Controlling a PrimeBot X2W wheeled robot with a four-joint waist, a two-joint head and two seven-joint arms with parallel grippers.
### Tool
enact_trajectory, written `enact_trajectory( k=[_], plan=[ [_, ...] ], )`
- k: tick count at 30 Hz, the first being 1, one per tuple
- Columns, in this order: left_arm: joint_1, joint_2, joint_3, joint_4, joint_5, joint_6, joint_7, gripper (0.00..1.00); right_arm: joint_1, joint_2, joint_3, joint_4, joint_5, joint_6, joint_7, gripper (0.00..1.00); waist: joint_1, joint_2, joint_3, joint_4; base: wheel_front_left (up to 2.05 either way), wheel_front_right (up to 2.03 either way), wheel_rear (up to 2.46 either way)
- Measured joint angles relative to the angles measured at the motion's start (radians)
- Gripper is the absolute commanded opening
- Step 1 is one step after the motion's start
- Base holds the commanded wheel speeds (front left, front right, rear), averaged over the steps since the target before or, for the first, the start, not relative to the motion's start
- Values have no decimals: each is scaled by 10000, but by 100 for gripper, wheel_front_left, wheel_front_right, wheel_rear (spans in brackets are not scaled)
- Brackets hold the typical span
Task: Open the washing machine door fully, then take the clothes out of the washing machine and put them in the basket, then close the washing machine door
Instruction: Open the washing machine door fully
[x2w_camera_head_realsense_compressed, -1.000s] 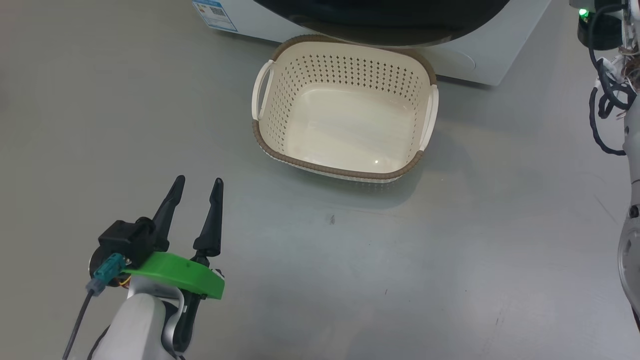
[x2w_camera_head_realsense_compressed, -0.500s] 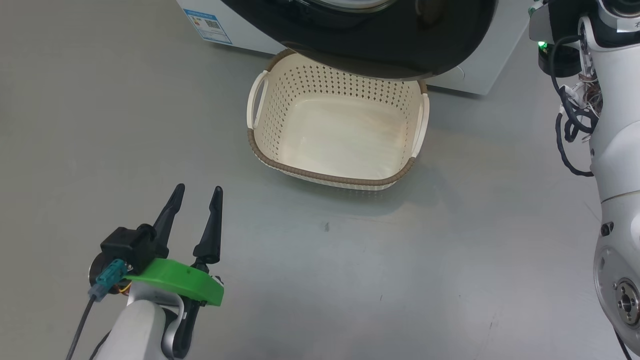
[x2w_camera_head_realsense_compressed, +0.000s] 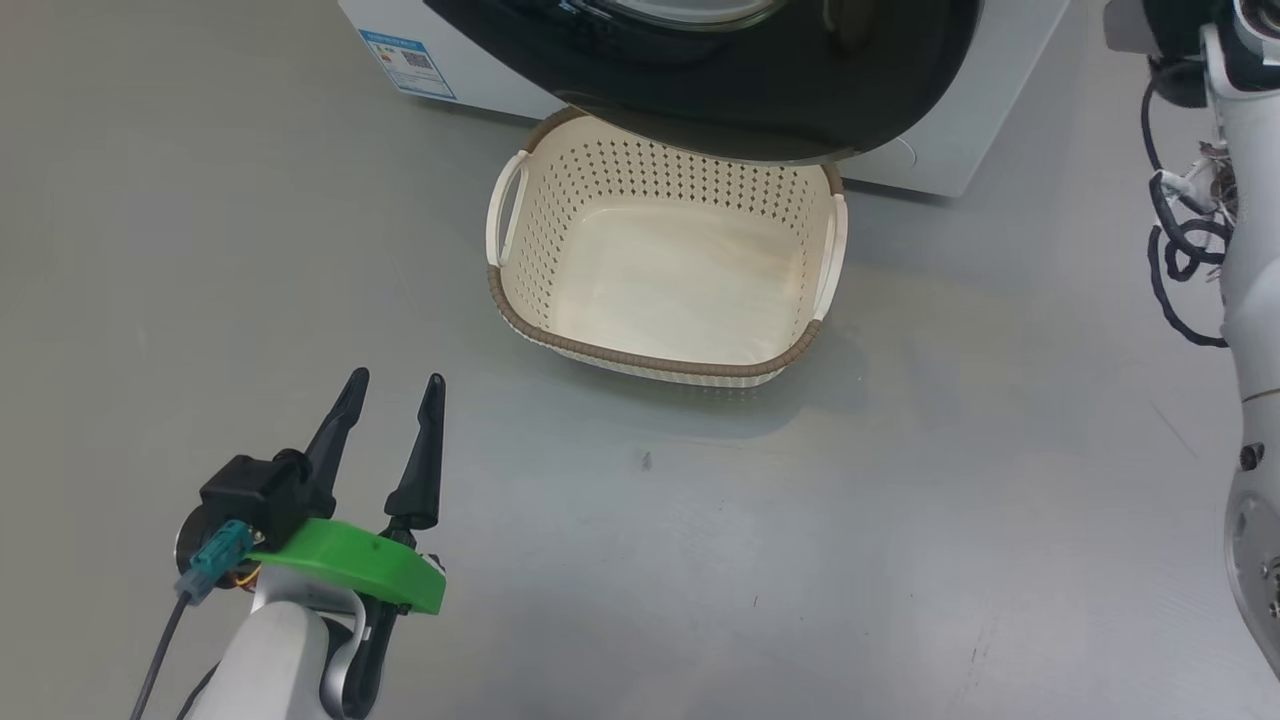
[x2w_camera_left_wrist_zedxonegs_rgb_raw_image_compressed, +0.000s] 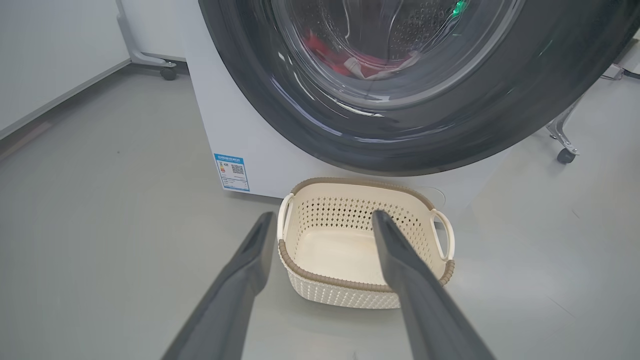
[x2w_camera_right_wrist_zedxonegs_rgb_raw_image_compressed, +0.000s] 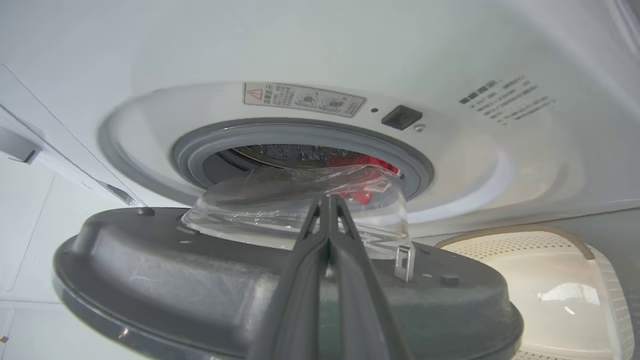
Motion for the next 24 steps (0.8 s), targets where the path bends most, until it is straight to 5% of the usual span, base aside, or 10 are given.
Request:
enact_trajectory(
  k=[9, 24],
  plan=[
    [184, 84, 207, 8, 84, 0, 0, 100, 648, -604, 892, -424, -1492, 1164, -1152, 0, 0, 0, -305, -148, 0, 0, 0],
    [655, 215, 631, -8, 280, 0, 0, 100, 2471, -1164, 2493, -1914, -3536, 1287, -3492, 0, 0, 0, -1001, -766, 0, 0, 0]
  ],
)
